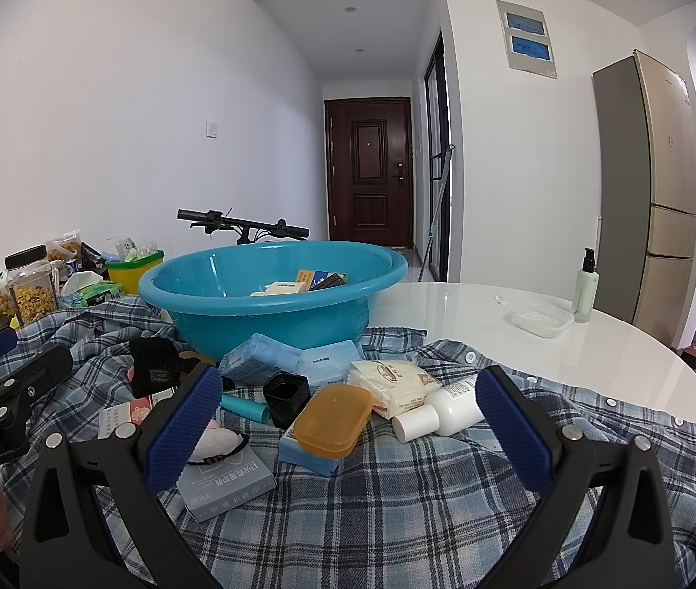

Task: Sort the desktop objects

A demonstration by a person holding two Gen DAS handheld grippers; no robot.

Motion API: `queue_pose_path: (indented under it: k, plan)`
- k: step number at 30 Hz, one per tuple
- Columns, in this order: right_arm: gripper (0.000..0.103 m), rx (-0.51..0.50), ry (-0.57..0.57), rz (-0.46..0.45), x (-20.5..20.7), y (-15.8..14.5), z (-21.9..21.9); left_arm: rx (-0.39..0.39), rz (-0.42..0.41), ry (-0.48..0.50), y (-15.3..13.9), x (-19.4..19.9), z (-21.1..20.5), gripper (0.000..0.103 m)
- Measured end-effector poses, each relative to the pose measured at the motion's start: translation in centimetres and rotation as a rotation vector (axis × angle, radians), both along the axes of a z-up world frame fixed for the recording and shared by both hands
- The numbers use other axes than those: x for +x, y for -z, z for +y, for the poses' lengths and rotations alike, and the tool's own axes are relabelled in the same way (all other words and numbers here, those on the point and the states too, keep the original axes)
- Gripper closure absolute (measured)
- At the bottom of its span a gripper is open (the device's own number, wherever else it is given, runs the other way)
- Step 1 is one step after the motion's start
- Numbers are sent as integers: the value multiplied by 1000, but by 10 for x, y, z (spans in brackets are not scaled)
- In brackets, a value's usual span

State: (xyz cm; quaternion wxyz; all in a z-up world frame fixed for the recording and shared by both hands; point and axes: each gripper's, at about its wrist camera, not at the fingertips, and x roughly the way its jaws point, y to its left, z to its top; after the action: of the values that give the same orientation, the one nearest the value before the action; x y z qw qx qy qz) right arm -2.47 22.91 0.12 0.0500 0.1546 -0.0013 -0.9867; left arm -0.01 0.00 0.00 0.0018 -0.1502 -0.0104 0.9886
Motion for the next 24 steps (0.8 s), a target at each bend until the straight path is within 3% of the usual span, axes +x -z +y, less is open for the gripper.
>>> queue_pose_path:
  k: [24]
  plan:
    - [0, -1, 0, -1, 0, 1, 1, 1, 4, 10, 0, 0, 0, 0]
